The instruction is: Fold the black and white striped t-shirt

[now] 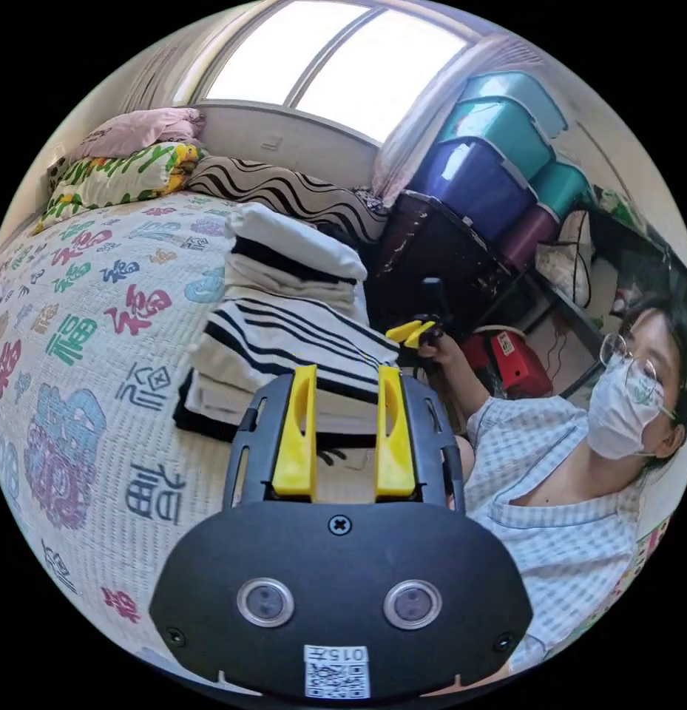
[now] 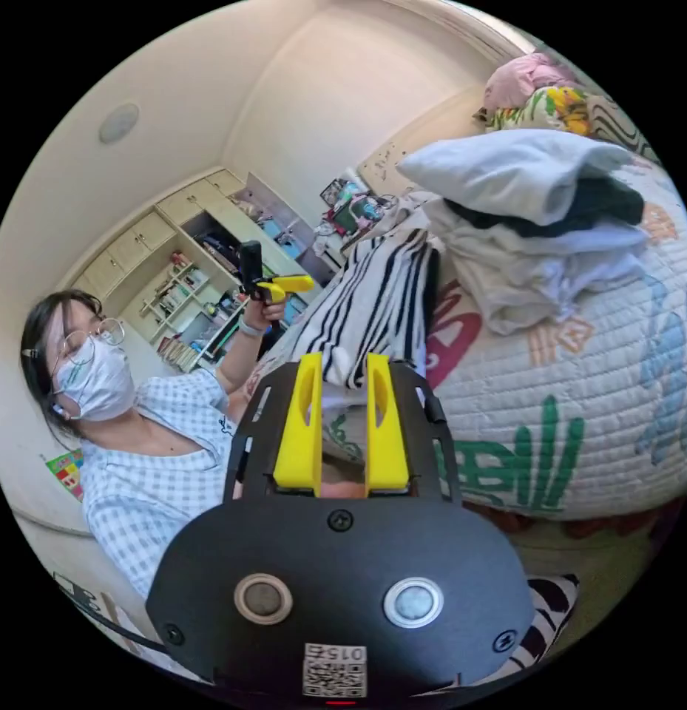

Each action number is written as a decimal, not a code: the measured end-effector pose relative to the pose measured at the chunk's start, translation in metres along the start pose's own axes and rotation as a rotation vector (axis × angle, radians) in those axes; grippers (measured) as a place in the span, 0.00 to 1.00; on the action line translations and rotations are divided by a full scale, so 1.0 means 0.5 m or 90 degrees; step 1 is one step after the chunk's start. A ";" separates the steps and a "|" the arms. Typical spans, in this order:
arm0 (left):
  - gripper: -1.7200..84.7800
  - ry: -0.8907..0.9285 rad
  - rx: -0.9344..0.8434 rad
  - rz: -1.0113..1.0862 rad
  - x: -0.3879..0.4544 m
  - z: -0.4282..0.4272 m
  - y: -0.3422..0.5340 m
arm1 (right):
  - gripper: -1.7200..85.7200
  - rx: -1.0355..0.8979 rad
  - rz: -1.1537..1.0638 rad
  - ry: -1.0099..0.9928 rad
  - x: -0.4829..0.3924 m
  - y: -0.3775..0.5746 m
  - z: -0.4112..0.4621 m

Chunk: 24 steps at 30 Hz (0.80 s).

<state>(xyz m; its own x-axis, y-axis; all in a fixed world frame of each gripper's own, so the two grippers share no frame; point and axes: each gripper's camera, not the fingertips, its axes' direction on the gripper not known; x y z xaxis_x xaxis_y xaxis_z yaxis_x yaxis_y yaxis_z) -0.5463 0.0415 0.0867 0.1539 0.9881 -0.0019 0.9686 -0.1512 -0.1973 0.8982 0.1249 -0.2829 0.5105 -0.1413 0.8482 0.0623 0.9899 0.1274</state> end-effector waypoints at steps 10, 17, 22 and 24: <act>0.21 -0.125 0.125 -0.005 0.201 0.043 0.161 | 0.01 0.013 -0.202 -0.121 -0.280 -0.089 0.153; 0.06 -0.178 0.241 -0.040 0.264 -0.032 0.242 | 0.01 -0.058 -0.343 -0.242 -0.500 -0.123 0.336; 0.04 -0.164 0.312 -0.070 0.279 -0.158 0.331 | 0.02 -0.056 -0.394 -0.140 -0.594 -0.126 0.364; 0.08 -0.201 0.314 -0.090 0.286 -0.195 0.373 | 0.02 -0.064 -0.387 -0.034 -0.581 -0.102 0.354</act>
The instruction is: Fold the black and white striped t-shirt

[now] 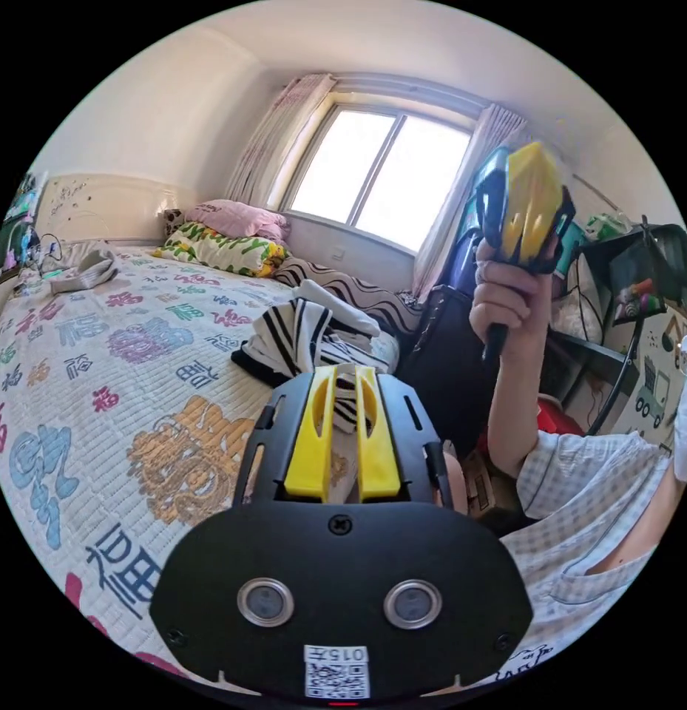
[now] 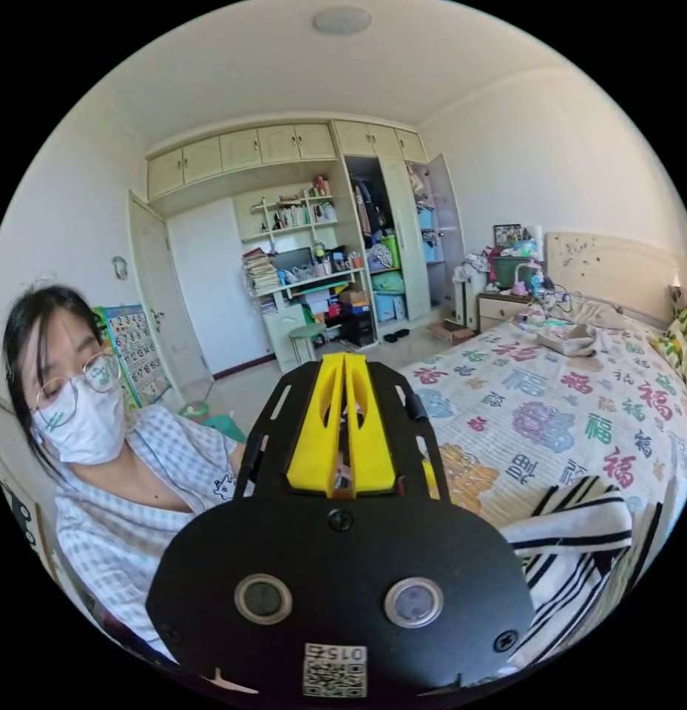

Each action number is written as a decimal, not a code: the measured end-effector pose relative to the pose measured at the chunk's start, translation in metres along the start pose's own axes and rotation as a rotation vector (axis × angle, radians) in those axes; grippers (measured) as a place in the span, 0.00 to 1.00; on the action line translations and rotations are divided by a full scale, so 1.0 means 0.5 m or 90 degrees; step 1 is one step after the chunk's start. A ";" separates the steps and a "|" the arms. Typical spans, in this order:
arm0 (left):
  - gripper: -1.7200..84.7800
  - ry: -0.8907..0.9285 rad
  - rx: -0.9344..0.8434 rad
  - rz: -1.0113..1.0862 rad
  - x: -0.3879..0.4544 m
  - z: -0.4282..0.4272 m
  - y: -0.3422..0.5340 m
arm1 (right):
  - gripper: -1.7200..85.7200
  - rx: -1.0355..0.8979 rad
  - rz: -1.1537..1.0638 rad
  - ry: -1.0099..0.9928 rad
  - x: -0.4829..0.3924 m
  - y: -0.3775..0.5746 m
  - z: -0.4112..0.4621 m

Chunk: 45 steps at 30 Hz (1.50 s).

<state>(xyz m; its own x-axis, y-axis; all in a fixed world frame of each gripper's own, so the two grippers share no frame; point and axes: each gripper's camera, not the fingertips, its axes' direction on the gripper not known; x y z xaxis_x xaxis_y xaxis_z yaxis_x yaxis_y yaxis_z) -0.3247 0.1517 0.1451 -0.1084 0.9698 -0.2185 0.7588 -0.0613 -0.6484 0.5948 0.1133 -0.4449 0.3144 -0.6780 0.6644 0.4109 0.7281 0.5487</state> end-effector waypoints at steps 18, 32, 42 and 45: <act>0.06 0.032 -0.305 -0.077 -0.085 0.291 -0.104 | 0.10 -0.107 0.441 0.238 0.290 0.299 -0.051; 0.01 -0.146 0.070 0.026 -0.024 -0.485 -0.219 | 0.03 0.055 0.105 0.309 0.070 0.037 -0.078; 0.01 -0.359 0.077 -0.268 -0.163 -0.849 0.067 | 0.03 0.031 0.255 0.108 0.268 0.089 0.124; 0.01 -0.355 0.109 -0.270 -0.173 -0.870 0.059 | 0.03 0.053 0.239 0.110 0.290 0.016 0.121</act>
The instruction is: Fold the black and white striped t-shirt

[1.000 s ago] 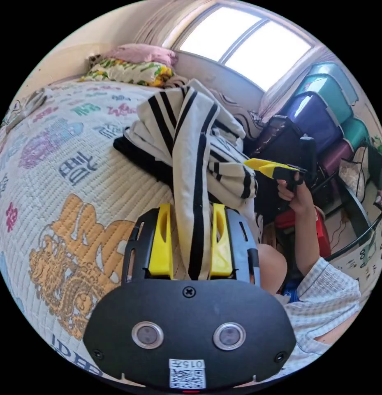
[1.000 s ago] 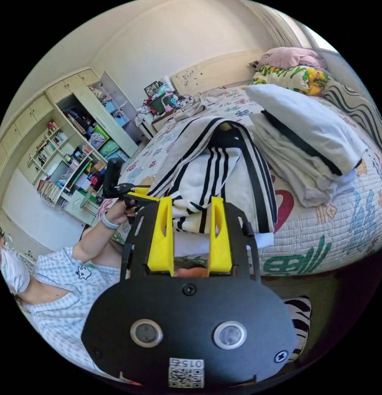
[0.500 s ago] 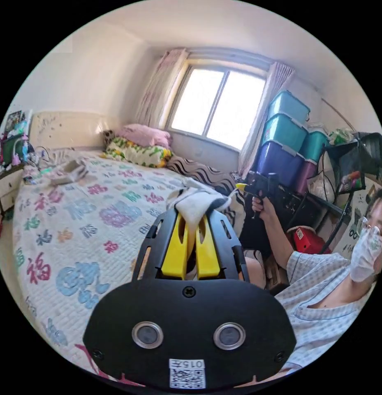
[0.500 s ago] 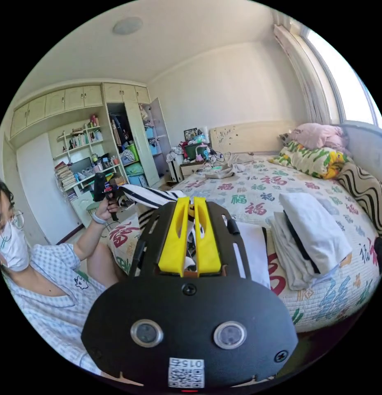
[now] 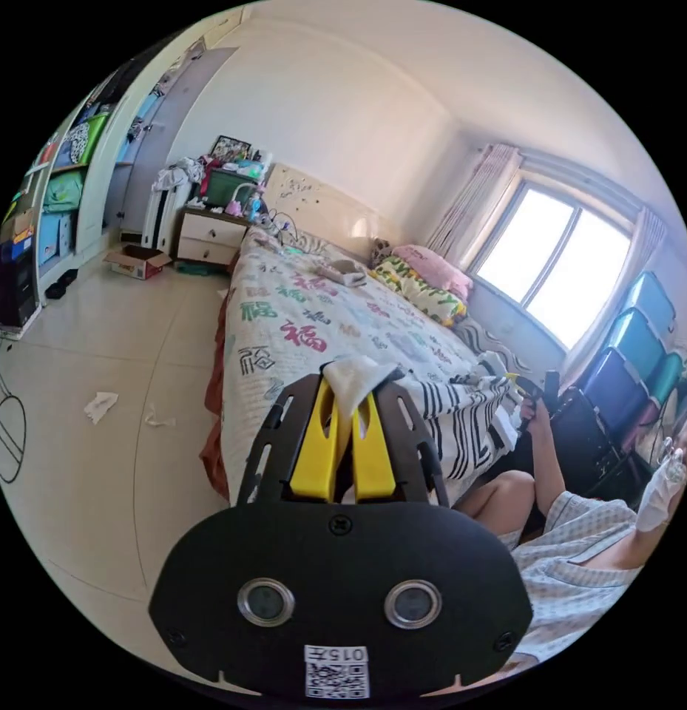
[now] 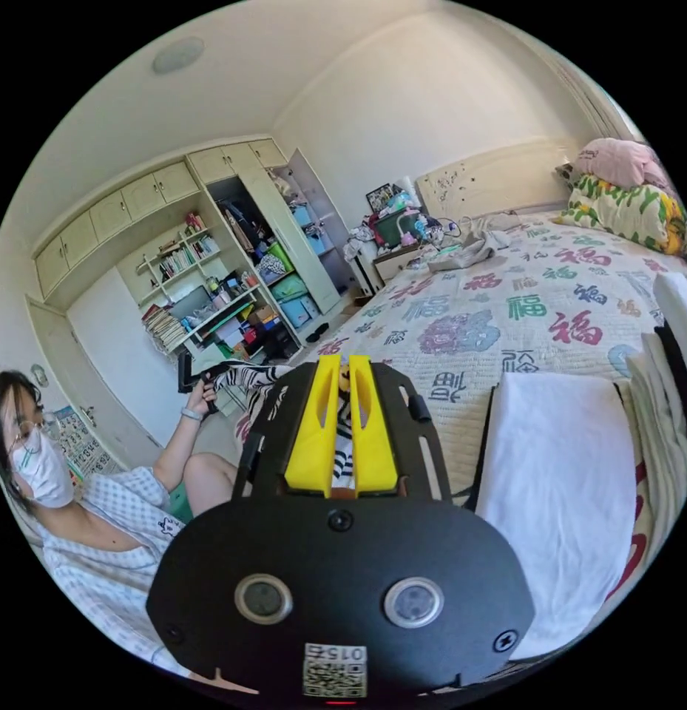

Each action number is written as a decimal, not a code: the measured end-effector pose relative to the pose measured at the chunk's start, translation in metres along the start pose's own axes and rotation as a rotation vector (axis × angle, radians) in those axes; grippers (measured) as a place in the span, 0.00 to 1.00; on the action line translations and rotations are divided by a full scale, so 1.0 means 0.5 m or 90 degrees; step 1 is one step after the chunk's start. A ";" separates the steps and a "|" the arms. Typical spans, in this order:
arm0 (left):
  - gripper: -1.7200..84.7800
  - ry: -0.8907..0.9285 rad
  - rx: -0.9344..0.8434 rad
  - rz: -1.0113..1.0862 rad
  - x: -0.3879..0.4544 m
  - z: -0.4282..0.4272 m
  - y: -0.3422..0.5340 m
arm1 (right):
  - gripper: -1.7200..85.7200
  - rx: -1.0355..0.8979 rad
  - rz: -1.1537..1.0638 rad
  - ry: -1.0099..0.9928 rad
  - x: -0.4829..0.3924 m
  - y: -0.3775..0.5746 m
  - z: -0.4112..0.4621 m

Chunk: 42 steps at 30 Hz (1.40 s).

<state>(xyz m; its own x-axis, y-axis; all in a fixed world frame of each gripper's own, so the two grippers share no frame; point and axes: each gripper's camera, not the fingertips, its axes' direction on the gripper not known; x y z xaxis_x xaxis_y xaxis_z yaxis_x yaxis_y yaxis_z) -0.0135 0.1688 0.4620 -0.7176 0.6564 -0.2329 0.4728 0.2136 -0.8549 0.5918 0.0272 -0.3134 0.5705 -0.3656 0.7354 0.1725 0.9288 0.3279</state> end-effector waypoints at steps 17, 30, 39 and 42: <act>0.03 -0.110 -0.183 0.129 0.094 -0.028 0.031 | 0.04 -0.350 -0.021 -0.134 0.072 0.049 0.117; 0.02 0.014 -0.046 0.399 0.291 -0.135 0.033 | 0.06 -0.253 0.005 -0.027 0.137 0.003 0.069; 0.03 0.050 -0.032 0.266 0.241 -0.085 -0.024 | 0.13 -0.308 0.034 0.024 0.178 -0.058 0.196; 0.03 -0.104 -0.050 0.242 0.225 -0.077 -0.030 | 0.13 -0.382 0.014 0.036 0.168 -0.061 0.277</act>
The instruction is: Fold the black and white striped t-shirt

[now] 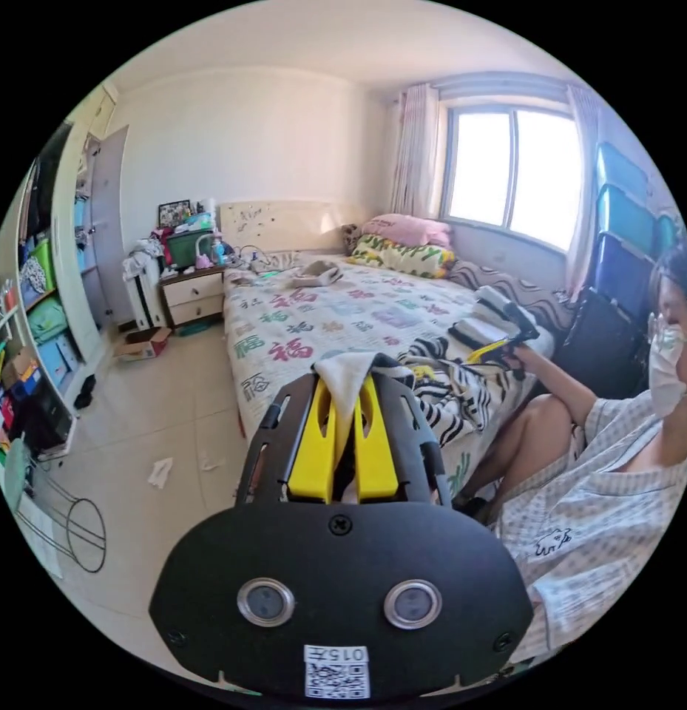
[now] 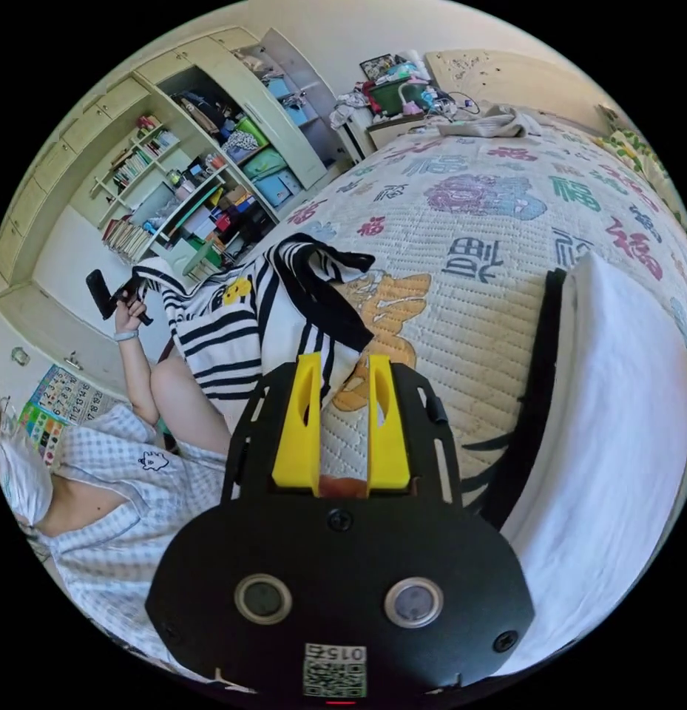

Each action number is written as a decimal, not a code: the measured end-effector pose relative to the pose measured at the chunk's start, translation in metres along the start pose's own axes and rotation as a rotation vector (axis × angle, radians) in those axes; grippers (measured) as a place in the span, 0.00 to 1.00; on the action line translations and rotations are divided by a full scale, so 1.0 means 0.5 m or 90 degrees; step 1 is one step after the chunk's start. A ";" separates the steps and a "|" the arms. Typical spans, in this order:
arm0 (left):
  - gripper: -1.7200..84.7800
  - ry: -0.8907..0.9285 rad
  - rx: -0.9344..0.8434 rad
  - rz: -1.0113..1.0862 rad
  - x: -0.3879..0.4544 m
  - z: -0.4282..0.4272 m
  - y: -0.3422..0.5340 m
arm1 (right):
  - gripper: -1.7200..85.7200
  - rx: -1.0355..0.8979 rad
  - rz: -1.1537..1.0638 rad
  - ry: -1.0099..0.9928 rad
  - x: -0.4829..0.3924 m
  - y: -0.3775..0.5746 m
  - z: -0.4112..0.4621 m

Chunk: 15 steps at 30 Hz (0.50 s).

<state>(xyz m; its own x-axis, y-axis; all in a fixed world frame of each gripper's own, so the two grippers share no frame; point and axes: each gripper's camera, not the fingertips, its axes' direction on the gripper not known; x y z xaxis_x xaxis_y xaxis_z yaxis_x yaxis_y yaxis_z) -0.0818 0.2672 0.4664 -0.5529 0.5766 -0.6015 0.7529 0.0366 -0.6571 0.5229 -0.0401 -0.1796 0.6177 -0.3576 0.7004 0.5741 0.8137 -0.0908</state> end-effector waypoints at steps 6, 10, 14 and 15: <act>0.04 0.256 0.018 -0.006 -0.097 0.021 0.045 | 0.05 -0.005 -0.041 0.043 -0.019 0.000 0.012; 0.04 0.415 0.132 0.014 -0.149 -0.002 0.096 | 0.04 0.065 -0.037 -0.009 -0.007 0.079 -0.058; 0.04 0.334 0.141 -0.093 -0.182 0.007 0.121 | 0.04 0.129 -0.011 0.046 0.005 0.199 -0.136; 0.04 0.310 0.083 -0.113 -0.184 0.031 0.115 | 0.04 0.136 0.001 0.045 0.011 0.227 -0.142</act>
<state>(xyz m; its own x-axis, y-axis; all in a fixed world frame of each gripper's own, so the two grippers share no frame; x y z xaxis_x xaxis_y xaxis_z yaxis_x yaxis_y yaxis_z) 0.0068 0.2037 0.4769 -0.4145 0.8841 -0.2156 0.5953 0.0842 -0.7991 0.6295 0.0180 -0.2363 0.6589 -0.3816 0.6482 0.4508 0.8902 0.0658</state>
